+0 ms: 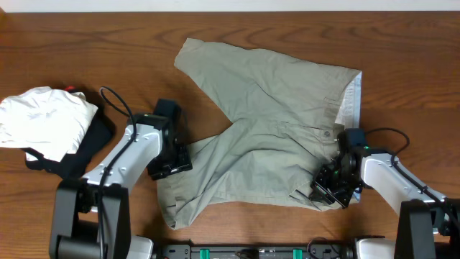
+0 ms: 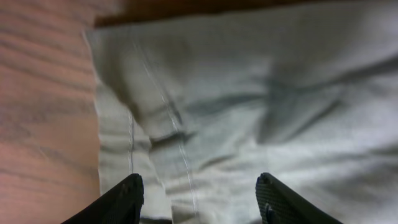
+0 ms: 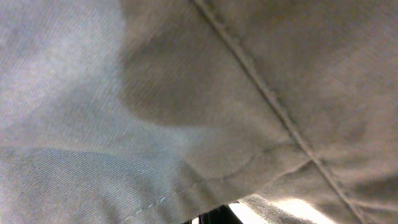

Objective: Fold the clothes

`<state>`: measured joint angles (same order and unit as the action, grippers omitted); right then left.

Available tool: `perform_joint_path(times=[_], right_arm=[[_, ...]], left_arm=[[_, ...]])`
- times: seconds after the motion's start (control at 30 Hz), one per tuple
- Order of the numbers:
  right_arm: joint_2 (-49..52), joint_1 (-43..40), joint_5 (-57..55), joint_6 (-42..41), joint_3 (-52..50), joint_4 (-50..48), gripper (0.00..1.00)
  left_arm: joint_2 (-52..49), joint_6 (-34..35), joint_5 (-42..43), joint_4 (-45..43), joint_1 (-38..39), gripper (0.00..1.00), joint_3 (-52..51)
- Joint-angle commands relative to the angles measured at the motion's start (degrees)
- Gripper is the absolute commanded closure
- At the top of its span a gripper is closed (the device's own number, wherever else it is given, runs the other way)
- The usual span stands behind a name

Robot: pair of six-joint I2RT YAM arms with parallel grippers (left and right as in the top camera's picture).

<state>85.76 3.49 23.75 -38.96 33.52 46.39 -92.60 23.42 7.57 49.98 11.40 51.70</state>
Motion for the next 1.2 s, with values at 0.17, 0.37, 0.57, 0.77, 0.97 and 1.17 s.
perform_joint_path(times=[0.17, 0.37, 0.57, 0.77, 0.97, 1.17], right_arm=[[3.06, 0.17, -6.84, 1.38, -3.1, -2.73, 0.95], [3.06, 0.17, -6.84, 1.38, -3.1, -2.73, 0.94], [3.06, 0.17, -6.84, 1.4, -3.1, -2.73, 0.94], [3.06, 0.17, -6.84, 1.38, -3.1, -2.73, 0.95], [3.06, 0.17, -6.84, 1.38, -3.1, -2.73, 0.95], [3.06, 0.17, -6.84, 1.38, -3.1, -2.73, 0.95]], left_arm=[[-1.62, 2.86, -8.28, -4.35, -0.24, 0.4, -0.66], [-1.73, 3.3, -8.26, -7.04, -0.26, 0.4, -0.76], [-1.73, 3.26, -8.28, -7.45, -0.24, 0.39, -0.87], [-1.75, 3.43, -9.57, -7.91, -0.24, 0.39, -0.87], [-1.77, 4.28, -10.05, -7.89, -0.26, 0.4, -1.01], [-1.79, 4.98, -9.99, -9.81, -0.24, 0.39, -2.38]])
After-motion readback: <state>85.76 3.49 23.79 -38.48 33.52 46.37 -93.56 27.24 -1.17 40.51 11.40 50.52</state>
